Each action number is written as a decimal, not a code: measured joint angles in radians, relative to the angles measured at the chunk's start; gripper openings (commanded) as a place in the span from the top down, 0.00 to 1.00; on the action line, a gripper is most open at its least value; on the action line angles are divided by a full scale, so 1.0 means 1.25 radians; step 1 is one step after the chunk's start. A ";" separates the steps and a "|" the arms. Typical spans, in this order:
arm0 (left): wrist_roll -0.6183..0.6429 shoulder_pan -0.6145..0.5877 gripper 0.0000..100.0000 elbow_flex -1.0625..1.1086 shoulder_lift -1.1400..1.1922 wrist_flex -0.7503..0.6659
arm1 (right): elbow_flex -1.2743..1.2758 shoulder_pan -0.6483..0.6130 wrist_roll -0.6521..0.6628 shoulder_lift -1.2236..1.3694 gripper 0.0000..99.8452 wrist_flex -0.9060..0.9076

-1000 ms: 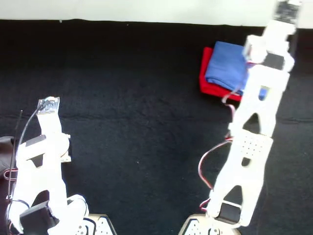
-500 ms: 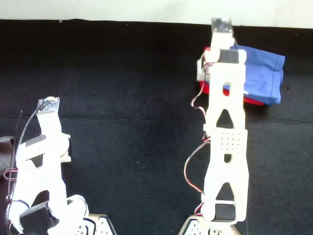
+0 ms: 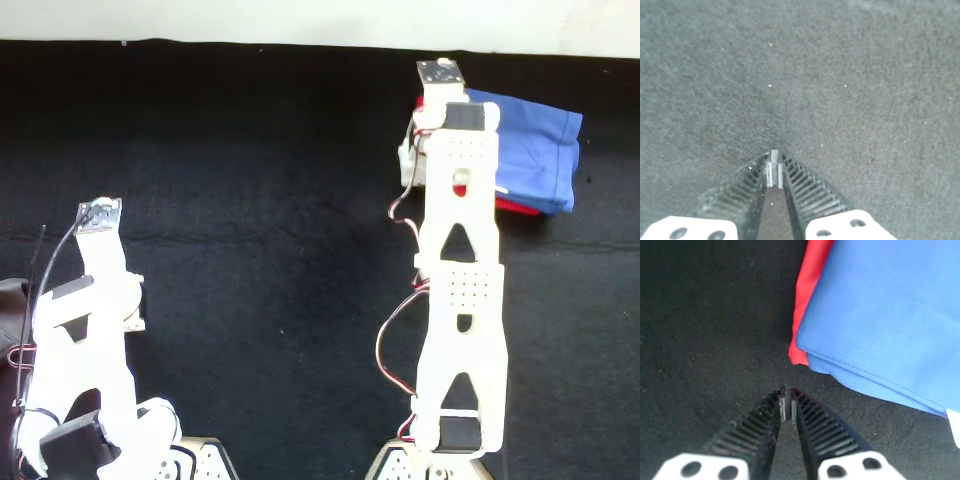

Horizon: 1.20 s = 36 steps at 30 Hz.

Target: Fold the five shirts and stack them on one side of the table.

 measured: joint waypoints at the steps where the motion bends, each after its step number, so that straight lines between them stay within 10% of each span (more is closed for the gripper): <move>1: 0.000 0.000 0.99 0.000 0.000 0.000 | 0.000 0.000 0.000 -0.012 0.99 0.000; 10: 0.000 0.000 0.99 0.000 0.000 0.000 | -0.002 0.001 0.005 -0.242 0.82 -0.001; 36: 0.000 0.005 0.99 0.000 0.000 0.000 | -0.012 -0.022 0.005 -0.034 0.79 -0.066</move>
